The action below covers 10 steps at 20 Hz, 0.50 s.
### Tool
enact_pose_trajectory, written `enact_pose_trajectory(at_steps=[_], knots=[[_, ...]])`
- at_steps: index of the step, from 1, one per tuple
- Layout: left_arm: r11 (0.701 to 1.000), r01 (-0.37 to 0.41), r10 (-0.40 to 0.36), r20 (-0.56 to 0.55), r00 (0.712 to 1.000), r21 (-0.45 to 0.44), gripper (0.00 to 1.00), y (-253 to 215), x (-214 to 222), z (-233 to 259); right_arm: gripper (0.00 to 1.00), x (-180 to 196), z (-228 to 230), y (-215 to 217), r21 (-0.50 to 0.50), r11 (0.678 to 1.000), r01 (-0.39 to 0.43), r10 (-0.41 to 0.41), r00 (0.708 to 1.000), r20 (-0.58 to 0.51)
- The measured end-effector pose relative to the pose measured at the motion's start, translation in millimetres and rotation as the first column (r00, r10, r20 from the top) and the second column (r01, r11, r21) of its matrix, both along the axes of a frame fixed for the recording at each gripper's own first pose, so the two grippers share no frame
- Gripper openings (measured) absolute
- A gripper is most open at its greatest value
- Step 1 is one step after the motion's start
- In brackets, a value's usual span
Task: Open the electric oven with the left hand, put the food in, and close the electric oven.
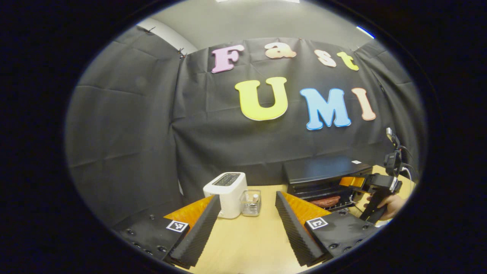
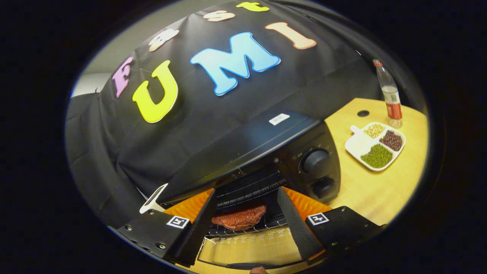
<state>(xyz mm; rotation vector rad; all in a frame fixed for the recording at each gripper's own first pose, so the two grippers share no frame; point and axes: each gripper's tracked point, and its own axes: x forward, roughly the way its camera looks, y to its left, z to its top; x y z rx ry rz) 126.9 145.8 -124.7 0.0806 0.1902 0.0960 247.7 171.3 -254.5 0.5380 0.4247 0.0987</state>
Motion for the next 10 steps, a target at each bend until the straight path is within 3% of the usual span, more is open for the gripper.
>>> enact_pose_trajectory(at_steps=[6,8,10], knots=[[0.995,0.082,-0.084,-0.031,0.996,-0.053,0.90,-62,-5,-17,0.96,-43,54,-47,-0.166,0.985,-0.046,0.062,0.994,0.093],[0.992,0.111,-0.114,-0.050,0.992,-0.063,0.97,-84,-8,-25,0.96,-58,68,-63,-0.211,0.976,-0.046,0.073,0.990,0.119],[0.987,0.141,-0.147,-0.076,0.986,-0.072,0.96,-105,-13,-39,0.96,-75,83,-80,-0.256,0.966,-0.035,0.075,0.986,0.151]])
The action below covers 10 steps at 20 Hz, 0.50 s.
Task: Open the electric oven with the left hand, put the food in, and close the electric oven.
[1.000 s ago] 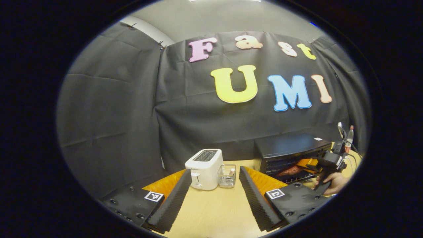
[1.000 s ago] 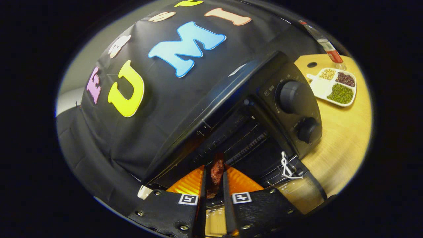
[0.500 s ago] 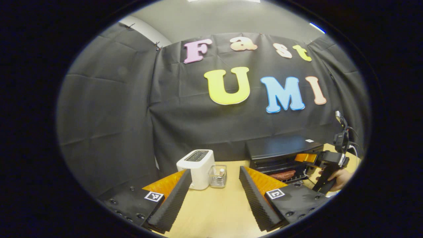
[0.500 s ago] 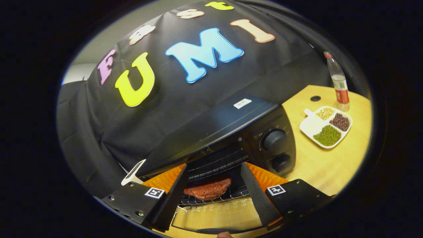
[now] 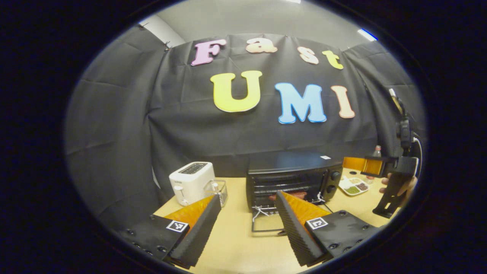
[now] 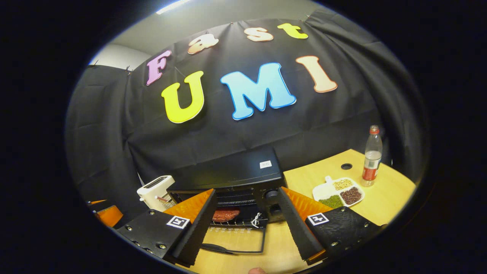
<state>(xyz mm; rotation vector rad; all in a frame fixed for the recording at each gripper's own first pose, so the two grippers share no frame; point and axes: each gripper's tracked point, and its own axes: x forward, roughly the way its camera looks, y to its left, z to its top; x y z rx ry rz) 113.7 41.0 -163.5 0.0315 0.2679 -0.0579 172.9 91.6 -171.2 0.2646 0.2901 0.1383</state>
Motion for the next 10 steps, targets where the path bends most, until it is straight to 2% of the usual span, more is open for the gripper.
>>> enact_pose_trajectory(at_steps=[3,4,5,6,8,10], knots=[[0.999,0.042,-0.042,-0.064,0.997,0.000,0.97,-29,-7,-27,0.96,-25,19,-20,-0.063,0.998,0.009,-0.006,0.999,0.043],[0.998,0.058,-0.058,-0.086,0.995,-0.003,1.00,-39,-8,-35,0.96,-34,24,-26,-0.077,0.997,0.012,-0.007,0.999,0.054],[0.997,0.071,-0.071,-0.106,0.992,-0.007,0.97,-47,-9,-45,0.96,-43,29,-31,-0.083,0.996,0.013,-0.008,0.998,0.058],[0.996,0.084,-0.084,-0.131,0.988,-0.010,1.00,-55,-11,-54,0.96,-52,32,-35,-0.084,0.996,0.014,-0.010,0.998,0.054],[0.994,0.106,-0.110,-0.175,0.978,-0.030,0.97,-72,-12,-73,0.96,-68,39,-47,-0.094,0.995,0.038,-0.032,0.998,0.059],[0.990,0.126,-0.136,-0.228,0.964,-0.059,1.00,-88,-13,-96,0.96,-82,47,-58,-0.104,0.992,0.067,-0.060,0.996,0.073]])
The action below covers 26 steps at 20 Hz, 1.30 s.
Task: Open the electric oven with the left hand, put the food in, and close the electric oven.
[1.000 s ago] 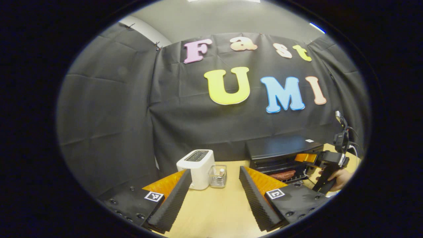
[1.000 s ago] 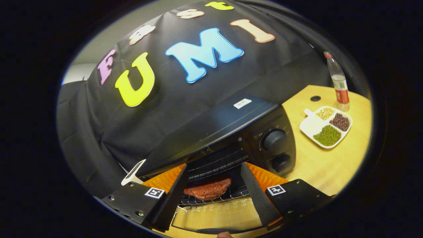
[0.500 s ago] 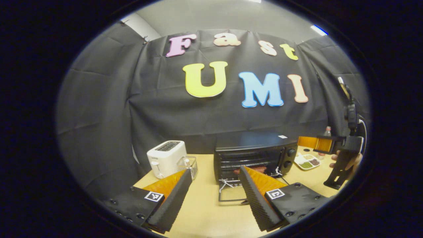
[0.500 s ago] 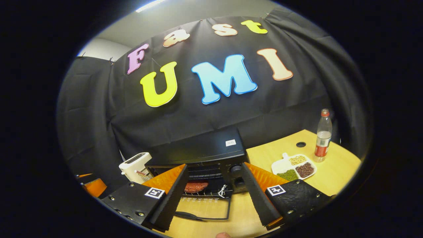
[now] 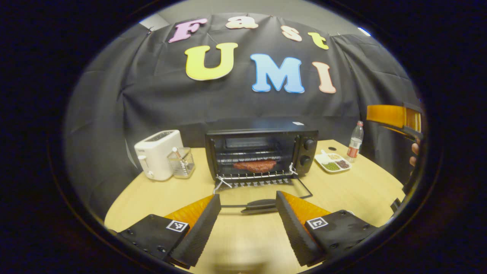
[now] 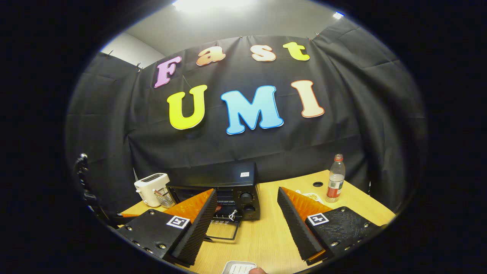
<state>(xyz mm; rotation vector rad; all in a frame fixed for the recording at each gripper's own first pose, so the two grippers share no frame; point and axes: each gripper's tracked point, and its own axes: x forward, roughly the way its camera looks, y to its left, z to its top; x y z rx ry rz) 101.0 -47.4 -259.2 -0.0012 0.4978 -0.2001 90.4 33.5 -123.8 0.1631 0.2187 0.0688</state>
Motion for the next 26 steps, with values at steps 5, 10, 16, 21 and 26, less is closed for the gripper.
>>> enact_pose_trajectory(at_steps=[5,10,16,21,26], knots=[[0.996,0.088,-0.085,-0.137,0.987,0.012,1.00,-37,7,-58,0.96,-32,3,-28,-0.034,0.997,0.064,-0.064,0.998,-0.010],[0.989,0.143,-0.133,-0.231,0.964,0.025,0.97,-59,10,-93,0.96,-47,14,-53,-0.076,0.989,0.127,-0.127,0.992,0.002],[0.993,0.114,-0.098,-0.307,0.947,0.035,0.99,-59,22,-124,0.96,-52,17,-60,-0.089,0.983,0.158,-0.159,0.987,-0.005],[0.994,0.090,-0.067,-0.321,0.945,0.057,0.98,-47,32,-139,0.97,-55,13,-47,-0.106,0.987,0.122,-0.125,0.992,-0.024],[0.997,0.056,-0.036,-0.323,0.946,0.053,0.97,-43,34,-144,0.96,-56,10,-39,-0.105,0.990,0.095,-0.099,0.995,-0.029]])
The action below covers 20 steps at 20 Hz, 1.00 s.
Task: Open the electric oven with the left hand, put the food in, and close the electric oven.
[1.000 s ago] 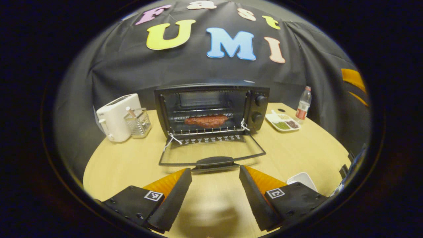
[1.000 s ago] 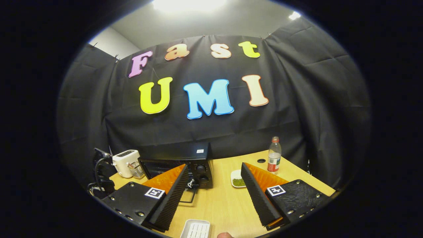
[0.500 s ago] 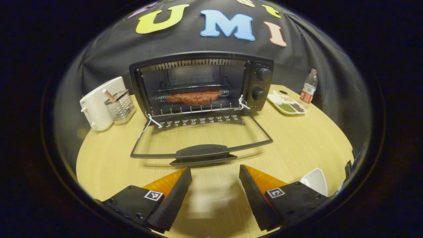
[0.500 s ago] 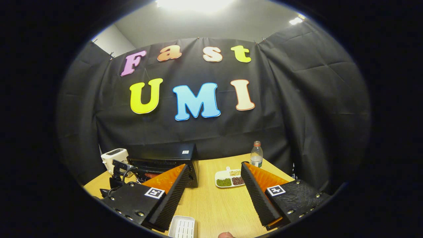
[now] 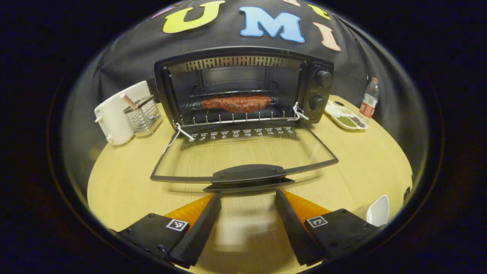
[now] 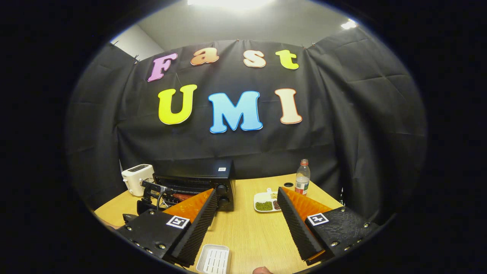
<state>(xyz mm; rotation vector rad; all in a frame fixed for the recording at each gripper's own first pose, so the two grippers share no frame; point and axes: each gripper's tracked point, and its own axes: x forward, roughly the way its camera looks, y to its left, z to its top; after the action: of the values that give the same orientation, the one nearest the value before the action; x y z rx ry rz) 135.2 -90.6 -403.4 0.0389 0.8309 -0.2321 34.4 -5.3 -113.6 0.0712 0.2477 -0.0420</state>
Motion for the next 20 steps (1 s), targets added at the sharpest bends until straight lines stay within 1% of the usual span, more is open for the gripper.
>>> enact_pose_trajectory(at_steps=[4,5,6,7,9,11,12,13,14,15,16,17,19,20], knots=[[0.999,-0.033,0.034,0.038,0.999,-0.031,0.97,1,5,20,0.96,0,1,-5,0.012,1.000,0.008,-0.008,1.000,0.005],[0.999,-0.031,0.032,0.057,0.998,-0.030,0.97,0,5,28,0.96,1,2,-4,0.014,1.000,0.007,-0.007,1.000,0.006],[0.999,-0.023,0.025,0.074,0.997,-0.024,1.00,0,6,36,0.96,1,1,-3,0.017,1.000,0.003,-0.003,1.000,0.004],[1.000,-0.014,0.016,0.096,0.995,-0.016,0.97,0,7,45,0.96,1,0,-1,0.021,1.000,-0.003,0.003,1.000,0.003],[1.000,0.000,0.001,0.147,0.989,-0.008,1.00,1,13,66,0.96,3,-2,4,0.025,1.000,-0.015,0.015,1.000,0.002],[1.000,0.015,-0.014,0.212,0.977,-0.003,1.00,0,28,91,0.96,4,-4,10,0.023,0.999,-0.028,0.028,1.000,-0.001],[1.000,0.019,-0.019,0.245,0.969,0.001,0.97,1,39,104,0.96,5,-5,11,0.023,0.999,-0.035,0.035,0.999,-0.003],[1.000,0.021,-0.019,0.267,0.964,-0.003,0.97,2,47,114,0.96,6,-6,14,0.023,0.999,-0.039,0.039,0.999,-0.004],[1.000,0.017,-0.012,0.284,0.959,-0.015,0.90,2,58,122,0.96,6,-6,15,0.024,0.999,-0.042,0.042,0.999,-0.005],[1.000,0.018,-0.009,0.310,0.951,-0.026,1.00,1,69,132,0.96,7,-7,17,0.025,0.999,-0.044,0.044,0.999,-0.007],[0.999,0.024,-0.015,0.331,0.943,-0.025,0.97,0,79,139,0.97,6,-7,18,0.026,0.999,-0.045,0.045,0.999,-0.009],[0.999,0.029,-0.023,0.349,0.937,-0.014,1.00,1,89,144,0.97,9,-10,18,0.027,0.999,-0.044,0.044,0.999,-0.012],[0.999,0.035,-0.030,0.383,0.923,-0.005,1.00,1,102,156,0.97,10,-10,19,0.031,0.999,-0.038,0.039,0.999,-0.017],[0.999,0.035,-0.027,0.407,0.913,-0.014,0.97,0,106,167,0.96,10,-10,17,0.032,0.999,-0.033,0.033,0.999,-0.014]])
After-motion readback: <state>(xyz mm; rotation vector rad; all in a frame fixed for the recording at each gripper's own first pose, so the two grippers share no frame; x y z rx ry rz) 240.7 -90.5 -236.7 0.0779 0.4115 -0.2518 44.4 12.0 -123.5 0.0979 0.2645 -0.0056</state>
